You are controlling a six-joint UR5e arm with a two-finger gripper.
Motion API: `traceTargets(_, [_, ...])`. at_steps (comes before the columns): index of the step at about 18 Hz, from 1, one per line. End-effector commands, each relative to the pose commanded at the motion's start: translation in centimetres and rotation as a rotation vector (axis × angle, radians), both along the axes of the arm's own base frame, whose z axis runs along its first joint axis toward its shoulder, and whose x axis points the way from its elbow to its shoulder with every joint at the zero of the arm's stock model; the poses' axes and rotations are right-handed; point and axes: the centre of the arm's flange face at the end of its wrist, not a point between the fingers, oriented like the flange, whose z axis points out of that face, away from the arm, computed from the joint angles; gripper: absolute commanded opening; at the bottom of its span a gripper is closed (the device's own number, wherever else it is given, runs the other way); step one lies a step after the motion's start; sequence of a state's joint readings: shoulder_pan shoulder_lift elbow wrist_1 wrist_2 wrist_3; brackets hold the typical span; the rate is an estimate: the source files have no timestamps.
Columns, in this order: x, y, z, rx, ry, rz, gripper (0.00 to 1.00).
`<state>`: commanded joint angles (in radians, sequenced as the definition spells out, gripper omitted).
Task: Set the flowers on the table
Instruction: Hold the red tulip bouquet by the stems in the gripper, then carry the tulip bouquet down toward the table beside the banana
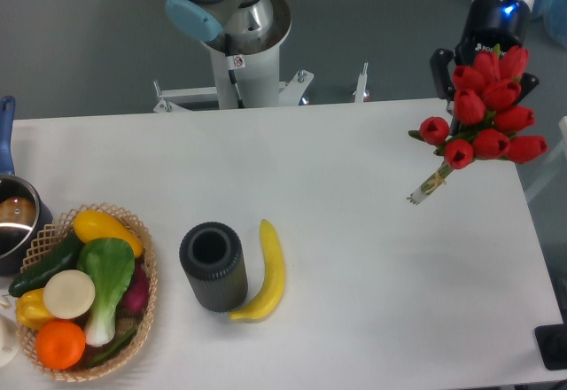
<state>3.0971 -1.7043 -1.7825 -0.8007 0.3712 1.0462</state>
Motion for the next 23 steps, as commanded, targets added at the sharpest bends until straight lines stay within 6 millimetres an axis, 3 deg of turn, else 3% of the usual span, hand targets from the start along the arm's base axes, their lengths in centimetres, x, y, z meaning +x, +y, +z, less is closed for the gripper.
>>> traceTargets(12, [1.5, -0.8, 1.3, -0.209, -0.005, 0.136, 0.33])
traceTargets(16, [3.1, 1.8, 0.6, -0.38, -0.006, 0.183, 0.33])
traceTargets(20, [5.0, 4.9, -1.4, -0.598, 0.03, 0.209, 0.33])
traceTargets(23, [5.9, 7.8, -3.1, -0.657, 0.046, 0.159, 0.33])
